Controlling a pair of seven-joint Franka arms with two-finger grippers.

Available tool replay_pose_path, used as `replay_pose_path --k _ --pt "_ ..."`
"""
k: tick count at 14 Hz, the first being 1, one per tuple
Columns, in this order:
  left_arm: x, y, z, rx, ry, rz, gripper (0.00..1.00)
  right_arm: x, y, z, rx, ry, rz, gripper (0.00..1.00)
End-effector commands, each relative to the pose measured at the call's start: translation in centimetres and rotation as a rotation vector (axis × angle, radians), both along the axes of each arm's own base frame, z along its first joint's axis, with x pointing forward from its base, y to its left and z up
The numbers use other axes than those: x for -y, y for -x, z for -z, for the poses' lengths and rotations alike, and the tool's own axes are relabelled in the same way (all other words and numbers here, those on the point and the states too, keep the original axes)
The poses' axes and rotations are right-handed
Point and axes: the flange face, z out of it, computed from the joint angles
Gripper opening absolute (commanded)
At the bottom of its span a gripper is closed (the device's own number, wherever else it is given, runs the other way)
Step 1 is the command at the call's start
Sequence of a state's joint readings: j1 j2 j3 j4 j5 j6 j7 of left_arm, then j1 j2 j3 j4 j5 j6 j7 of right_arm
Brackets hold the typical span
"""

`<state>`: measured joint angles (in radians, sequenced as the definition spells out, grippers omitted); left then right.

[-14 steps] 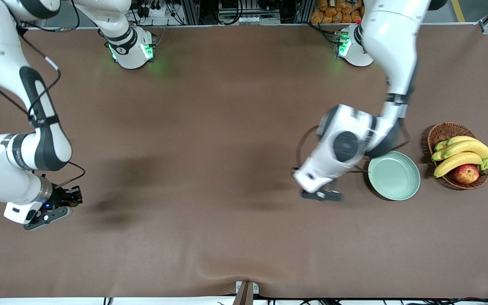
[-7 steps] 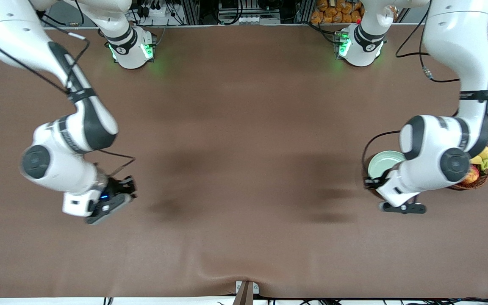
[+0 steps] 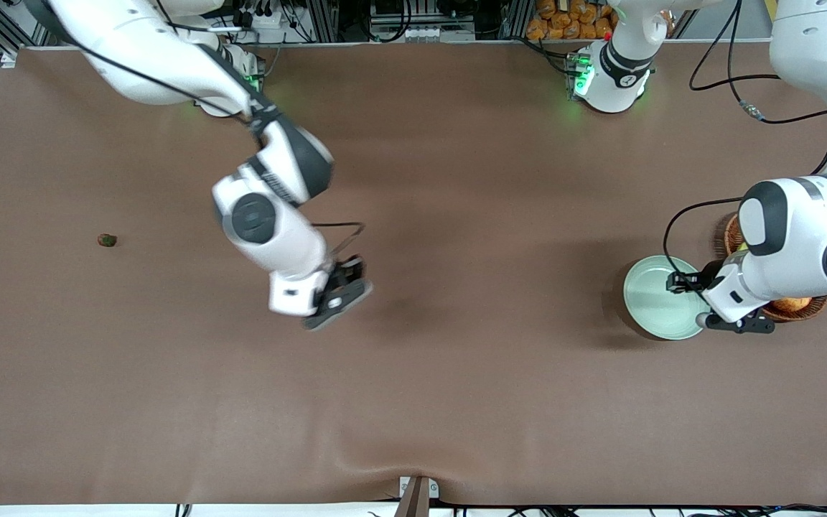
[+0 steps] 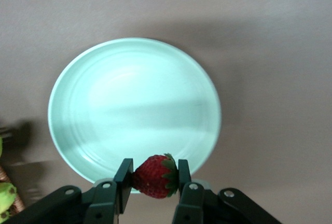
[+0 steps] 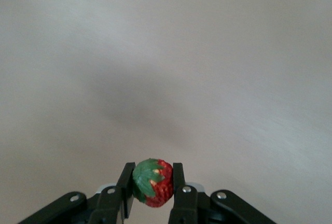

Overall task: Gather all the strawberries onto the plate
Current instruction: 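Carry the second strawberry with the right gripper toward the table middle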

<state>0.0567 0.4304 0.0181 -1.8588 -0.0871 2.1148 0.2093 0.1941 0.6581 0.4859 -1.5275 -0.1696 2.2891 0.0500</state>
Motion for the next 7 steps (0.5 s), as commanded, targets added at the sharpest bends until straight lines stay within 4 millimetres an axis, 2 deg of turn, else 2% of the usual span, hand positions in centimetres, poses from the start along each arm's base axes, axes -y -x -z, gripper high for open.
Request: replay_pose_path --k 1,2,4,5,7 --pt "-0.6 0.8 2.7 0.014 -0.013 0.039 0.29 -4.1 0.5 3.6 0.053 -0.065 -0.019 0.0" --pt "-0.8 0.6 3.3 0.024 -0.017 0.038 0.3 -4.9 0.5 5.1 0.079 -0.096 -0.017 0.0" --pt "-0.8 0.4 4.8 0.038 -0.021 0.037 0.31 -7.6 1.7 7.4 0.118 -0.159 -0.036 0.05" --pt "-0.9 0.4 5.4 0.039 -0.021 0.036 0.41 -9.0 2.2 8.3 0.135 -0.186 -0.046 0.06" --pt "-0.9 0.5 5.9 0.032 -0.021 0.035 0.75 -11.3 3.4 9.4 0.152 -0.179 -0.074 0.06"
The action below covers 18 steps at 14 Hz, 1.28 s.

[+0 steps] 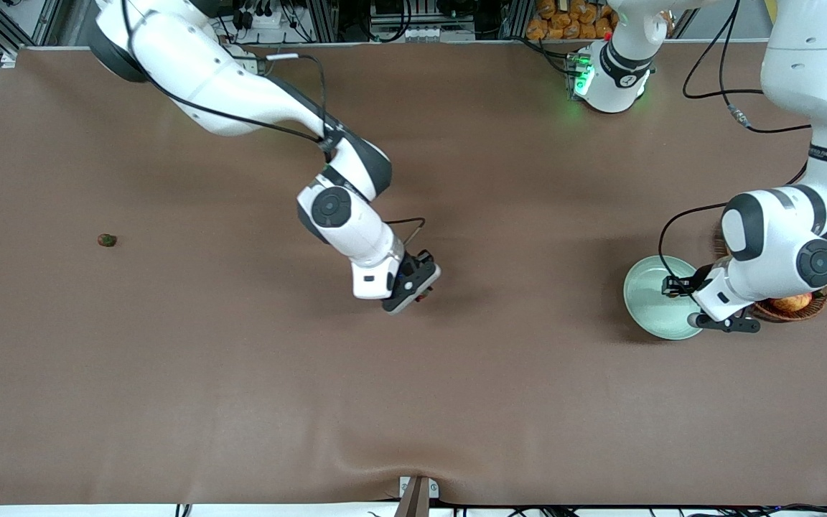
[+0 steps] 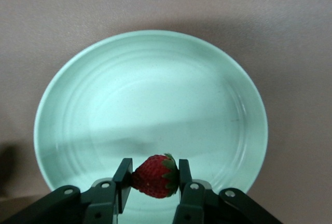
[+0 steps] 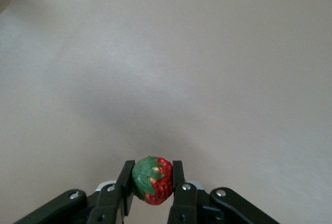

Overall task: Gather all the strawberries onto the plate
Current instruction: 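Carry the second strawberry with the right gripper toward the table middle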

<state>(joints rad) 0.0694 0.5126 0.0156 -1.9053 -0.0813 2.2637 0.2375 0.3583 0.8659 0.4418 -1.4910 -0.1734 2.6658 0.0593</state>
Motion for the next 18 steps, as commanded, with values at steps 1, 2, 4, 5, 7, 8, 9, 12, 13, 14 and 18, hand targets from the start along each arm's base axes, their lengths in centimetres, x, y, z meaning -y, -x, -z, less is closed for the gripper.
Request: replay_pose_path --k 1,2,4,5,7,8,9,12,13,14,18 --pt "-0.1 -0.1 0.0 0.011 -0.011 0.021 0.91 -3.7 1.0 0.7 0.049 0.016 -0.025 0.1" --pt "-0.1 -0.1 -0.1 0.012 -0.01 0.023 1.0 -4.8 2.0 1.3 0.055 0.015 -0.017 0.15" --pt "-0.1 -0.4 -0.7 0.022 -0.01 0.032 1.0 -6.8 3.9 2.7 0.059 -0.014 0.012 0.21" --pt "0.1 -0.5 -1.2 0.027 -0.01 0.038 1.0 -7.6 4.7 3.1 0.062 -0.023 0.013 0.31" --pt "0.5 -0.9 -2.1 0.042 -0.01 0.044 1.0 -8.1 5.4 3.5 0.06 -0.015 0.035 1.0" --pt "1.0 -1.3 -2.5 0.053 -0.011 0.046 1.0 -8.1 5.2 3.1 0.065 -0.014 0.047 1.0" --pt "1.6 -1.7 -3.0 0.063 -0.01 0.052 1.0 -7.9 4.8 2.1 0.073 -0.018 0.055 1.0" --pt "5.2 -2.5 -4.0 0.086 0.014 0.089 1.0 -4.7 1.6 -1.0 0.092 -0.002 0.105 1.0" --pt "6.9 -2.8 -4.7 0.094 0.027 0.089 1.0 -3.3 0.4 -2.5 0.079 0.029 0.122 1.0" --pt "8.4 -3.1 -5.8 0.103 0.036 0.075 1.0 -1.6 -0.8 -4.5 0.062 0.066 0.143 1.0" --pt "15.6 -3.8 -8.5 0.125 0.072 -0.003 1.0 5.1 -2.9 -13.3 -0.031 0.246 0.216 1.0"
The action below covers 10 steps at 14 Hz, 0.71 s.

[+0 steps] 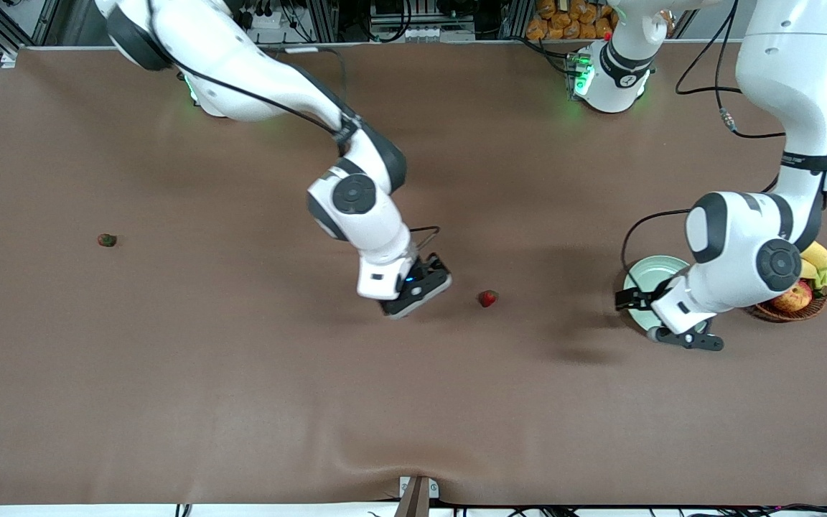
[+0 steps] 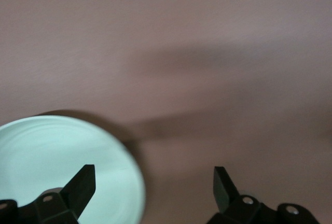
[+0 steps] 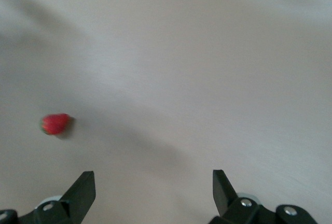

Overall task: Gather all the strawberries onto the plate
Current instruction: 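Release the strawberry with the right gripper while the left gripper reaches it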

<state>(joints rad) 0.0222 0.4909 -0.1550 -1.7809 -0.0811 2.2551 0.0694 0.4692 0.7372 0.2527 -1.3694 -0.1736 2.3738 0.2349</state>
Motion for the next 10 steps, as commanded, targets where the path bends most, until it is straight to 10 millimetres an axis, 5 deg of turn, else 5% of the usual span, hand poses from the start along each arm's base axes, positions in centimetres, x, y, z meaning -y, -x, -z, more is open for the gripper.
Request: replay_pose_path --k 1,4,10 --pt "4.5 0.2 -1.7 -0.004 0.002 -0.037 1.0 5.2 0.5 -6.6 -0.071 0.122 0.064 1.0" --pt "10.4 0.5 -2.2 0.008 0.006 -0.02 1.0 13.5 1.0 -10.6 -0.144 0.225 0.162 1.0" --pt "18.5 2.2 1.3 0.049 -0.053 0.026 1.0 27.0 3.4 -11.1 -0.233 0.325 0.333 1.0"
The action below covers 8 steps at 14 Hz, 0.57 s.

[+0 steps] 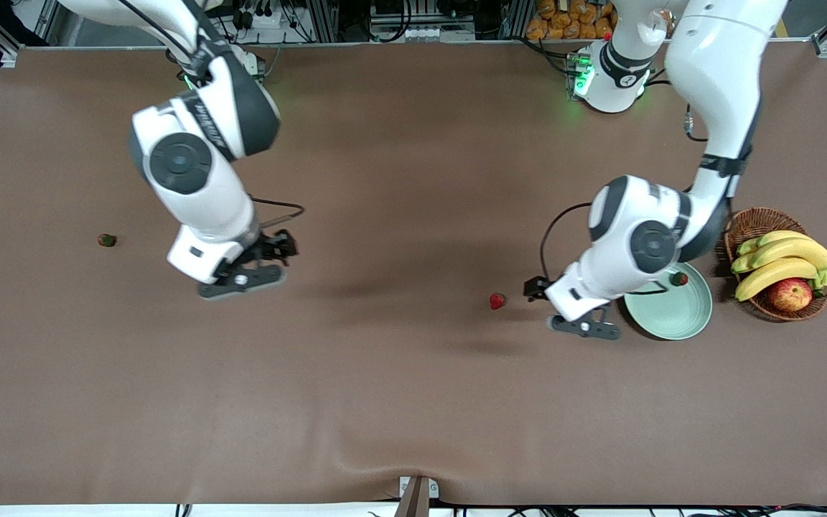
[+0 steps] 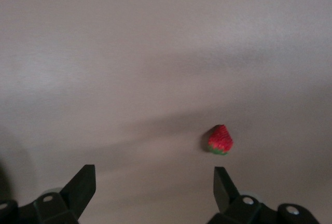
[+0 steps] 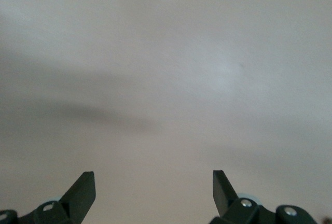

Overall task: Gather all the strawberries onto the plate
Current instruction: 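Release the strawberry with the right gripper while the left gripper reaches it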

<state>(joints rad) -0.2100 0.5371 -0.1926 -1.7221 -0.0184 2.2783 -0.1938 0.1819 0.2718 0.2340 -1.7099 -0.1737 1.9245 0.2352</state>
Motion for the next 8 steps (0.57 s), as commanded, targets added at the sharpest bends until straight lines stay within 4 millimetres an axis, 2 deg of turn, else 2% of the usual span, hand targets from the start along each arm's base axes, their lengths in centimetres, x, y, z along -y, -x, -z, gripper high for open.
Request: replay_pose_path --k 1,4,5,7,8 --pt "2.4 -0.2 2.0 0.051 -0.053 0.006 1.0 6.0 1.7 0.4 -0.044 0.056 0.065 1.0" --pt "6.9 2.1 4.1 0.042 -0.077 0.044 1.0 13.6 0.9 1.4 -0.119 0.084 0.063 1.0" --pt "8.0 2.3 4.6 0.048 -0.069 0.04 1.0 15.9 1.1 2.1 -0.142 0.083 0.071 1.0" --pt "9.4 2.3 5.6 0.047 -0.065 0.05 1.0 19.6 1.7 3.7 -0.187 0.089 0.091 1.0" --pt "9.4 2.4 6.4 0.042 -0.074 0.06 0.96 21.4 2.2 4.5 -0.21 0.088 0.105 1.0"
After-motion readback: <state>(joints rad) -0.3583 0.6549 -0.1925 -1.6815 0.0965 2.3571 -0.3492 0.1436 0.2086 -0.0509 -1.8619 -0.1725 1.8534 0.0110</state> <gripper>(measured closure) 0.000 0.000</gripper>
